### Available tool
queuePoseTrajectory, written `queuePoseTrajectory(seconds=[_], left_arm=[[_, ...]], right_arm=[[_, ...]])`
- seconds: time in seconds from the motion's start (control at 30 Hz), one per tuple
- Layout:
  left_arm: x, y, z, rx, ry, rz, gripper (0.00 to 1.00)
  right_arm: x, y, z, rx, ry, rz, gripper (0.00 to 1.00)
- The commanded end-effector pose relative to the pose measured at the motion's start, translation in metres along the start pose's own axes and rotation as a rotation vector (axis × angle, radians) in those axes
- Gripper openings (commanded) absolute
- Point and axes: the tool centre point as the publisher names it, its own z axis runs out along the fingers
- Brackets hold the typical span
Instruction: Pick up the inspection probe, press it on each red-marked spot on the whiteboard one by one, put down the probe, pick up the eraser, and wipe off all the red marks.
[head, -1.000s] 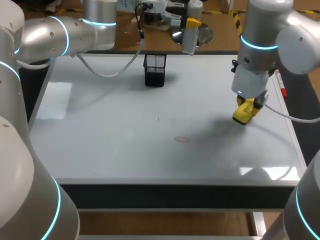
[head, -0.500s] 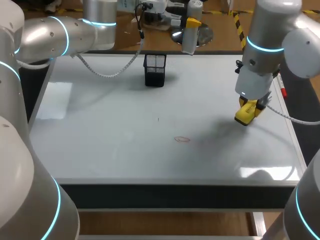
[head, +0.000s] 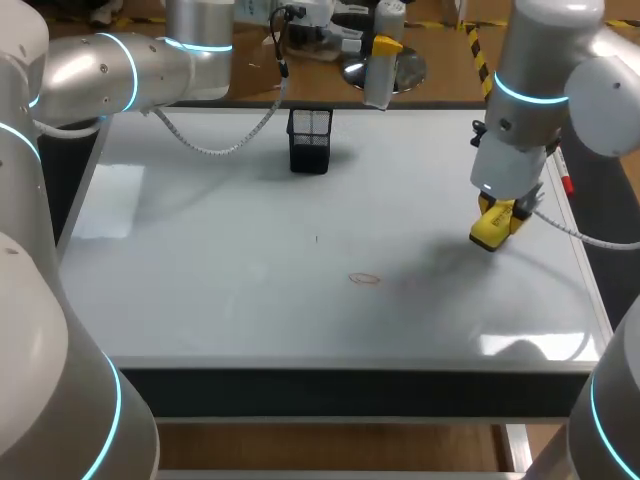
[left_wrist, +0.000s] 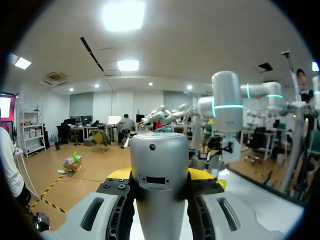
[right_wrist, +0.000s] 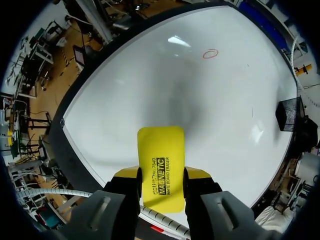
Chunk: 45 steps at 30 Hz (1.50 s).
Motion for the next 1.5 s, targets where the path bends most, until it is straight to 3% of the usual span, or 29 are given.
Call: queuePoseTrajectory(seconds=[0.03, 0.3, 0.73, 1.17, 1.5], left_arm=[[0.016, -0.008, -0.001, -0.022, -0.002, 0.015, 0.0], [0.06, -0.027, -0.017, 0.02, -0.044, 0.027, 0.0], [0.144, -0.035, -0.009, 0.053, 0.008, 0.039, 0.0], [0.227, -0.014, -0.016, 0.062, 0.021, 0.013, 0.0], [0.271, 0.012, -0.001, 0.092, 0.075, -0.08, 0.0]], right_arm=[[0.001, 0.0, -0.001, 0.002, 0.001, -0.002, 0.0], [0.001, 0.0, -0.001, 0.002, 0.001, -0.002, 0.0], [0.001, 0.0, -0.001, 0.002, 0.001, -0.002, 0.0], [0.001, 0.0, -0.001, 0.002, 0.001, -0.002, 0.0], [0.001, 0.0, -0.001, 0.002, 0.001, -0.002, 0.0]])
